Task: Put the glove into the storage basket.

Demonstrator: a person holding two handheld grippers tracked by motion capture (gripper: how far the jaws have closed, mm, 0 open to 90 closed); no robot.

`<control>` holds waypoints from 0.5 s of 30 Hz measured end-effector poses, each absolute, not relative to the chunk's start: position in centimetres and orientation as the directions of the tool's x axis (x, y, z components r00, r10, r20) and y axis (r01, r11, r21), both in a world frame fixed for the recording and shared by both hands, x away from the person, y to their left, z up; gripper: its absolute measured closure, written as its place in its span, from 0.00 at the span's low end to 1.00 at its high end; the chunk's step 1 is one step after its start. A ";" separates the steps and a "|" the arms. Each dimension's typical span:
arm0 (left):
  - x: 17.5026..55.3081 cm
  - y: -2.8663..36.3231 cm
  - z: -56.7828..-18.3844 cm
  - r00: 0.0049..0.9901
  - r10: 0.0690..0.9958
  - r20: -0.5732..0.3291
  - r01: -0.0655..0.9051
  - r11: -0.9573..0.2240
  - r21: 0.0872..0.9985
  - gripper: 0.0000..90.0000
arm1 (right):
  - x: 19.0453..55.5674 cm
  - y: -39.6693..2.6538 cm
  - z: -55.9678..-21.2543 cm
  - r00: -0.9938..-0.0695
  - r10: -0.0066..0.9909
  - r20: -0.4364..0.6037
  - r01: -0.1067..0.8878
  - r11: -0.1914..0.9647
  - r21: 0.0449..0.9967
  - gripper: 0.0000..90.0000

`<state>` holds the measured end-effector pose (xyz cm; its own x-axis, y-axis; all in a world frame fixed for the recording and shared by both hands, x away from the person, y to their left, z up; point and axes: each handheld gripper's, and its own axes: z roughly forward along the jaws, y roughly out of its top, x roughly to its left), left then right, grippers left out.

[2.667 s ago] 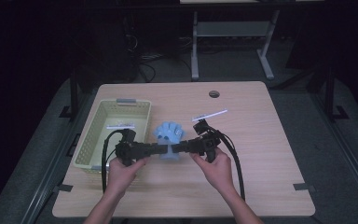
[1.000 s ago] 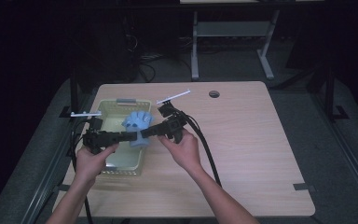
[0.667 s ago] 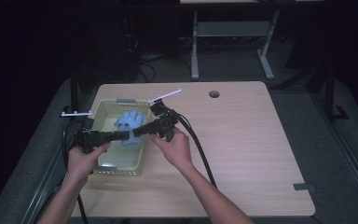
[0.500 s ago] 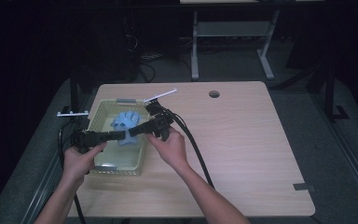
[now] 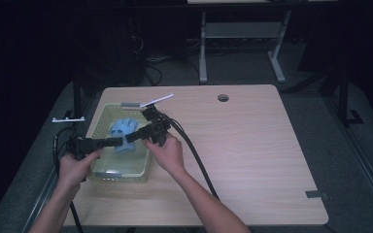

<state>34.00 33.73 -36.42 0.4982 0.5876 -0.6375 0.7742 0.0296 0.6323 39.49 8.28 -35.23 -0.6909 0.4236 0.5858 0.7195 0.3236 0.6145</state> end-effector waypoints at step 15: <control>34.5 35.0 -38.1 0.442 0.618 -0.650 0.810 0.036 0.585 0.81 | 40.2 10.1 -37.3 -0.665 0.442 0.603 0.746 0.340 0.573 0.83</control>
